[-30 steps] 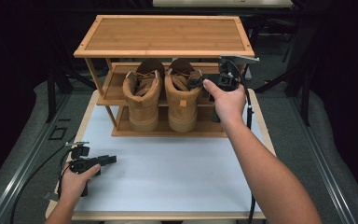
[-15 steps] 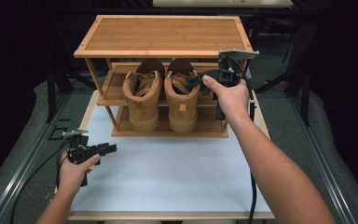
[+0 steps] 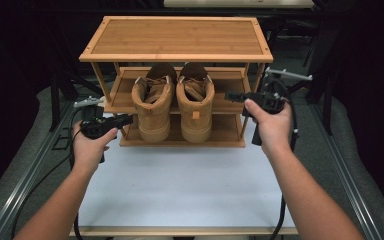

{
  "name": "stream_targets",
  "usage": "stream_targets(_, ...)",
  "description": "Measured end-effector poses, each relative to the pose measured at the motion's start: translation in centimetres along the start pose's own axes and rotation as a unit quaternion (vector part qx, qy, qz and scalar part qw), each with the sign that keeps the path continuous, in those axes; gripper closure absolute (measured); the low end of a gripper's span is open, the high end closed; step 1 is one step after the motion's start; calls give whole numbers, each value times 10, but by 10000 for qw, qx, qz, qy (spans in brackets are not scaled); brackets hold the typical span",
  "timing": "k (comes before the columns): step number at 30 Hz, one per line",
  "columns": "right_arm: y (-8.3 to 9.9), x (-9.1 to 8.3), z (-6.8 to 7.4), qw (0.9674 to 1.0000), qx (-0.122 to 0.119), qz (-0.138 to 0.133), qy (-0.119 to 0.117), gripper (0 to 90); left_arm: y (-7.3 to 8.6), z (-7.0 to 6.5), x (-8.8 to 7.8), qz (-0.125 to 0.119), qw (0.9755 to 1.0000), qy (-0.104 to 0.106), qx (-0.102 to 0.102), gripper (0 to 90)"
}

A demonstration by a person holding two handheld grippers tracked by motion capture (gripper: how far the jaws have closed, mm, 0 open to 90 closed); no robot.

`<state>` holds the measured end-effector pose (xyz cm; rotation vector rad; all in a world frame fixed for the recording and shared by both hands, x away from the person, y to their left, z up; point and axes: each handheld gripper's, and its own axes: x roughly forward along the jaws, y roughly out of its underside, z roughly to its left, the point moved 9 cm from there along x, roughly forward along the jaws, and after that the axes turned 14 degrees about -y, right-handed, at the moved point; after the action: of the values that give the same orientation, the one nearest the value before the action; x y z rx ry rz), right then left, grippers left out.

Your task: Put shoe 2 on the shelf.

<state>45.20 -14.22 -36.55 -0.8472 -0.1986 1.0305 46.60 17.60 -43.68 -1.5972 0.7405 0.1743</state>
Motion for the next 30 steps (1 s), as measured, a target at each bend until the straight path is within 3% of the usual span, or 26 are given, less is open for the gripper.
stream_targets(2,14,17,-18,9996,219,156,25,836,-7,-7,5,-43,10000,44,-61,772)
stream_targets(5,24,37,-36,9993,80,193,322,863,-12,-10,11,-50,9998,-187,9,821)
stream_targets(6,25,43,-38,9995,18,125,285,867,-13,-10,12,-50,9998,-193,22,834)
stream_targets(8,29,48,-45,9987,31,152,489,882,-13,-11,14,-6,9999,-113,-69,854)
stream_targets(10,33,57,-45,9996,79,98,245,900,-14,-11,14,6,9999,-103,-66,897)
stream_targets(12,34,57,-46,9990,102,159,406,900,-14,-13,14,3,9999,-121,-13,900)
stream_targets(14,34,58,-43,9993,243,87,278,900,-14,-19,12,66,10000,32,-19,900)
stream_targets(15,36,60,-40,9992,347,122,166,900,-12,-24,13,157,9998,104,71,900)
stream_targets(16,36,62,-39,9994,259,117,192,900,-12,-28,12,124,9998,69,138,900)
stream_targets(18,37,61,-37,9983,126,177,537,900,-11,-32,13,132,9996,17,230,900)
stream_targets(19,37,61,-36,9981,72,168,592,900,-12,-33,13,104,9995,-54,281,900)
stream_targets(21,39,60,-37,9973,48,225,702,900,-13,-33,14,105,9998,-14,195,900)
stream_targets(24,37,60,-35,9985,56,101,543,900,-15,-32,13,112,9998,46,134,900)
stream_targets(26,36,59,-35,9978,57,127,654,900,-19,-32,13,96,9999,75,62,900)
stream_targets(30,27,59,-30,9989,71,34,473,900,-29,-31,12,32,10000,69,-35,900)
